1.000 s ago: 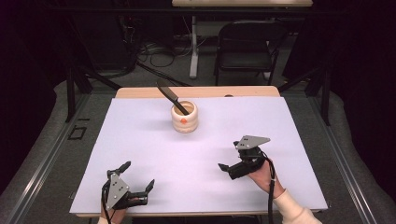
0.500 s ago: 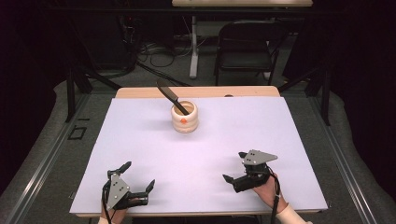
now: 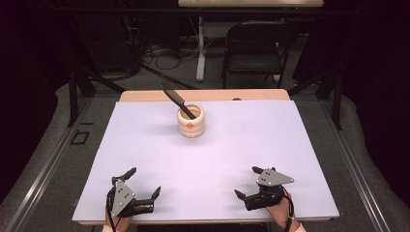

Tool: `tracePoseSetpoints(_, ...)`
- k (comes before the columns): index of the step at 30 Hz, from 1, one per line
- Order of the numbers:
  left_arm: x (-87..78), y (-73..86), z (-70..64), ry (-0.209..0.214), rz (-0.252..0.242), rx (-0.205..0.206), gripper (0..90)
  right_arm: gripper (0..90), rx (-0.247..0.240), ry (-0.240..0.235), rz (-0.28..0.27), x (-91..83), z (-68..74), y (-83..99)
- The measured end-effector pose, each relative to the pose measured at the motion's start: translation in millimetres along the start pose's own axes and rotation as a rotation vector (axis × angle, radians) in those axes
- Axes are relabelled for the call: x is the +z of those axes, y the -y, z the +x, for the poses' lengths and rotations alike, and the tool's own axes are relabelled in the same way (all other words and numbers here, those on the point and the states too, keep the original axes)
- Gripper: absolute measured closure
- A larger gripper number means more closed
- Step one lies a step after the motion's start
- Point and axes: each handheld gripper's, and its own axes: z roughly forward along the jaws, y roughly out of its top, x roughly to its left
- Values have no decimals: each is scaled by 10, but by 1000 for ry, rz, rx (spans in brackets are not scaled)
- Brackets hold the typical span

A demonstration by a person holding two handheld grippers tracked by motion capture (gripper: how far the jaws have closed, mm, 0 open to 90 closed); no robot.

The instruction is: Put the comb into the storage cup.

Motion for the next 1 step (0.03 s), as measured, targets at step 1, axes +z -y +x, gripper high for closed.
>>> tracePoseSetpoints(1,0,0,-1,0,0,0,3,0,3,-1,-12,-10,-2,4)
